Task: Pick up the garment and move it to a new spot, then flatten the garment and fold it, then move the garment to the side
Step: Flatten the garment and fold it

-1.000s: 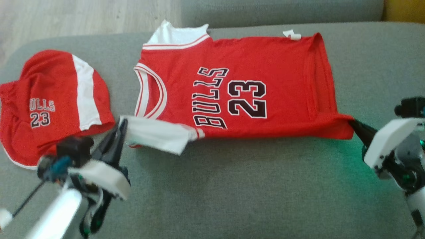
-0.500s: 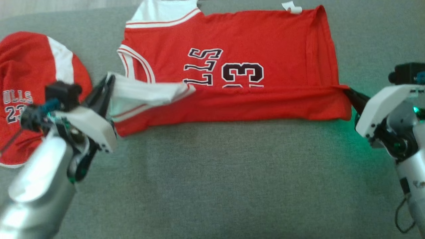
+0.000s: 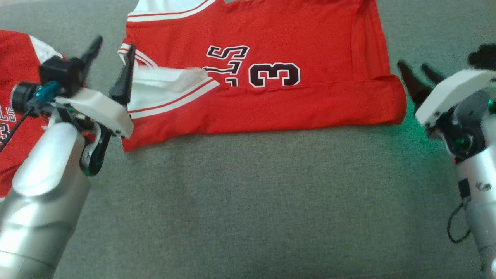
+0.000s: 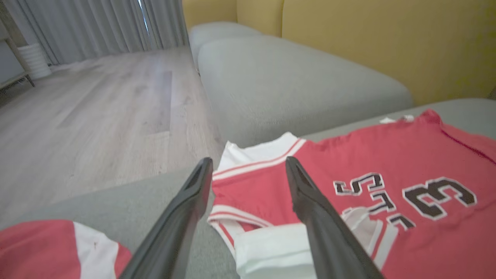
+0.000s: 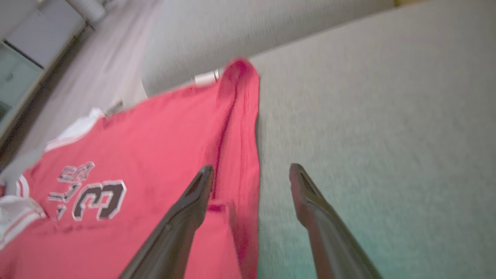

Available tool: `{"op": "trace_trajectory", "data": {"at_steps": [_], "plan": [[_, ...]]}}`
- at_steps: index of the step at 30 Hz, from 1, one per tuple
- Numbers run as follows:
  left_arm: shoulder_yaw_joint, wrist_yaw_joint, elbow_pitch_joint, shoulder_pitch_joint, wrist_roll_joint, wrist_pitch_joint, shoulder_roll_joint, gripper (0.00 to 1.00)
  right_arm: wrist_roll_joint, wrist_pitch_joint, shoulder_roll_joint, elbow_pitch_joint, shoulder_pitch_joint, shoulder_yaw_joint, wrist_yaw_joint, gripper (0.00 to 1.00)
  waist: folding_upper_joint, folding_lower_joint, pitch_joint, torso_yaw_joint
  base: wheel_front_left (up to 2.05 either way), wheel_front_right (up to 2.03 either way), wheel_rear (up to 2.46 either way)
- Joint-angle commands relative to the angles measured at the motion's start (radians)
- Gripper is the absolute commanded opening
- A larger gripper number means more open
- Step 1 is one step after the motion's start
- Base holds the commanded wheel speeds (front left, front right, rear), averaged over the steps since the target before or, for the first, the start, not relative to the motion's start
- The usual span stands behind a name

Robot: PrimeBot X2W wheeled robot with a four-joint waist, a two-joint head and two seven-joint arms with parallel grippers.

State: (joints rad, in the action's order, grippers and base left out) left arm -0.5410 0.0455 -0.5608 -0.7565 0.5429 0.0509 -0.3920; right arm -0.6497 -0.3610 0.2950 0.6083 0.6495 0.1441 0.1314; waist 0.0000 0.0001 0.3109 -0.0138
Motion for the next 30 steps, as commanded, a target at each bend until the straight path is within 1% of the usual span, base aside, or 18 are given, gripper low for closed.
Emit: {"op": "trace_trajectory", "data": {"at_steps": [1,4,6,9,13,14,17,19,22,27,30], "plan": [[0.061,-0.017,0.019,-0.053,-0.008,0.049,-0.029,1.00,-0.013,0.044,-0.010,-0.034,0.038,-0.016,-0.001,1.00,0.0000,-0.0001,-0.008,0.002,0.00,0.00,0.00],[0.088,-0.035,0.033,-0.048,-0.001,0.152,-0.001,1.00,-0.030,0.146,-0.037,-0.063,0.044,-0.049,-0.001,1.00,0.0000,-0.0001,-0.033,0.007,0.00,0.00,0.00],[0.110,-0.046,0.069,-0.025,0.004,0.189,0.018,1.00,-0.021,0.218,-0.050,-0.097,0.032,-0.045,-0.001,1.00,0.0000,-0.0001,-0.053,0.010,0.00,0.00,0.00],[0.174,-0.083,0.166,0.045,0.000,0.209,0.044,1.00,-0.015,0.311,-0.081,-0.143,-0.003,-0.038,-0.001,1.00,0.0000,-0.0001,-0.091,0.008,0.00,0.00,0.00],[0.281,-0.115,0.349,0.199,-0.039,0.210,0.106,1.00,-0.006,0.408,-0.121,-0.212,-0.065,-0.039,-0.001,1.00,0.0000,-0.0001,-0.133,0.014,0.00,0.00,0.00],[0.281,-0.115,0.349,0.199,-0.039,0.210,0.106,1.00,-0.006,0.408,-0.121,-0.212,-0.065,-0.039,-0.001,1.00,0.0000,-0.0001,-0.133,0.014,0.00,0.00,0.00],[0.328,-0.112,0.410,0.318,-0.056,0.211,0.158,1.00,0.015,0.475,-0.155,-0.250,-0.131,-0.057,-0.001,1.00,0.0000,-0.0001,-0.170,0.017,0.00,0.00,0.00],[0.344,-0.100,0.428,0.387,-0.066,0.211,0.190,1.00,0.002,0.506,-0.190,-0.266,-0.182,-0.089,-0.001,1.00,0.0000,-0.0001,-0.195,0.019,0.00,0.00,0.00],[0.364,-0.074,0.430,0.477,-0.082,0.211,0.230,1.00,0.011,0.541,-0.220,-0.289,-0.266,-0.117,-0.001,1.00,0.0000,-0.0001,-0.230,0.022,0.00,0.00,0.00],[0.377,-0.040,0.418,0.595,-0.135,0.211,0.279,1.00,0.071,0.576,-0.240,-0.301,-0.407,-0.137,-0.001,1.00,0.0000,-0.0001,-0.269,0.021,0.00,0.00,0.00],[0.393,-0.025,0.402,0.640,-0.154,0.211,0.302,1.00,0.118,0.591,-0.243,-0.293,-0.468,-0.138,-0.001,1.00,0.0000,-0.0001,-0.274,0.020,0.00,0.00,0.00]]}}
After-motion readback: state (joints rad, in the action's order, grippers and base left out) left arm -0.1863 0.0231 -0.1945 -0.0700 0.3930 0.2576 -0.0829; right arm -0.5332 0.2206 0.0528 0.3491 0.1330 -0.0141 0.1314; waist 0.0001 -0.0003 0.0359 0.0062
